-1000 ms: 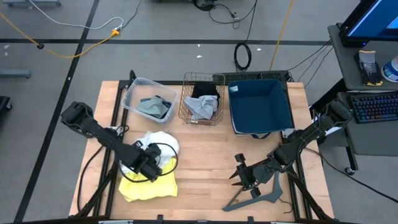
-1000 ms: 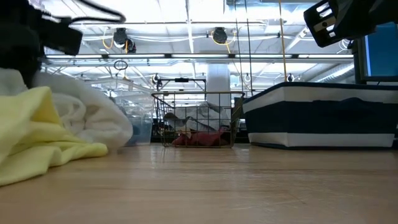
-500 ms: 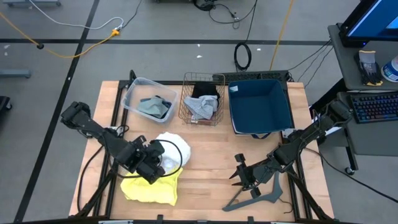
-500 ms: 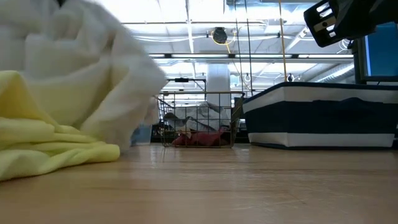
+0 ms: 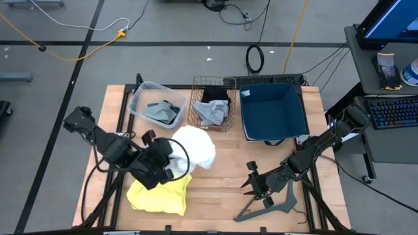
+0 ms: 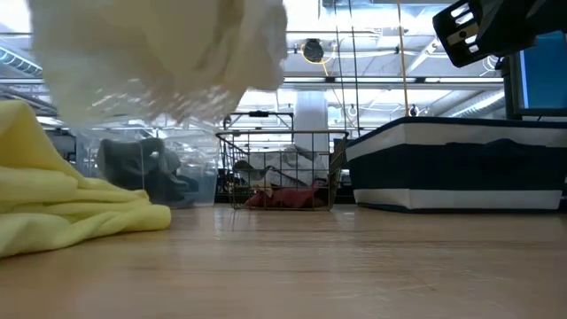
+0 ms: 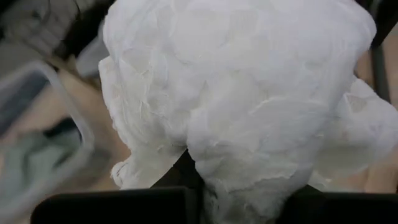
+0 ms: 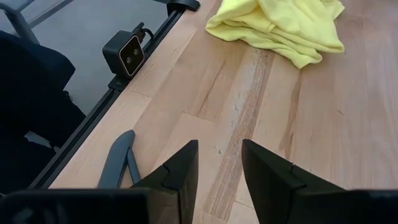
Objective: Pick & Place Cloths
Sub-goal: Put the white dress into the blue laundry organizer
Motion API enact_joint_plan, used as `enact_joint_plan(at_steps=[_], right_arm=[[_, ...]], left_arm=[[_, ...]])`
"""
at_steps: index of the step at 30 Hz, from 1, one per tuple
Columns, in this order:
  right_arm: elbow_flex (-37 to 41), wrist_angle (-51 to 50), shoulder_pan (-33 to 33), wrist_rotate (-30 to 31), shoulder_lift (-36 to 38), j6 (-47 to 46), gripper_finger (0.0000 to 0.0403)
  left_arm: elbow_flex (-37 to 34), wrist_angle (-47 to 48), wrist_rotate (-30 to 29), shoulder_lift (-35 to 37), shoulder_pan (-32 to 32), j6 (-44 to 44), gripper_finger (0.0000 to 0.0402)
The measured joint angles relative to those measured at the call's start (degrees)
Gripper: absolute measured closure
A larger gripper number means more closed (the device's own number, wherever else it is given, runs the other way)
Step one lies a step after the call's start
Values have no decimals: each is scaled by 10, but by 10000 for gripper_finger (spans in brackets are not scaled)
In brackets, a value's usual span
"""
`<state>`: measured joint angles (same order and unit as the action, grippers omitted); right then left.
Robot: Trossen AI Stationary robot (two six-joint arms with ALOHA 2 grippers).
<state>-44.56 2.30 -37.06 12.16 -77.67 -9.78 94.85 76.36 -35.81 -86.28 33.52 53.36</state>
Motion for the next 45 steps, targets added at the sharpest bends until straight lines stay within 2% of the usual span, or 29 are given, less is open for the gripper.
enact_joint_plan(at_steps=[5, 12, 21, 26, 30, 34, 40, 45], right_arm=[[0, 17, 0, 0, 0, 9, 287], [0, 151, 0, 0, 0, 105, 287], [0, 378, -2, -2, 0, 358, 287], [0, 475, -11, -2, 0, 518, 287], [0, 545, -18, -2, 0, 634, 287], [0, 613, -26, -2, 0, 710, 287], [0, 630, -41, 2, 14, 811, 285], [0, 630, -55, 70, 30, 879, 270]], left_arm=[[34, -40, -68, 1, 0, -68, 348], [45, -194, -132, 1, -6, -238, 348], [45, -418, -140, 1, -42, -455, 348], [45, -496, -137, 1, -60, -547, 348], [44, -524, -118, 1, -78, -580, 348], [43, -525, -100, 1, -102, -582, 348], [33, -533, -73, 1, -136, -577, 348], [6, -540, -59, 0, -162, -566, 348]])
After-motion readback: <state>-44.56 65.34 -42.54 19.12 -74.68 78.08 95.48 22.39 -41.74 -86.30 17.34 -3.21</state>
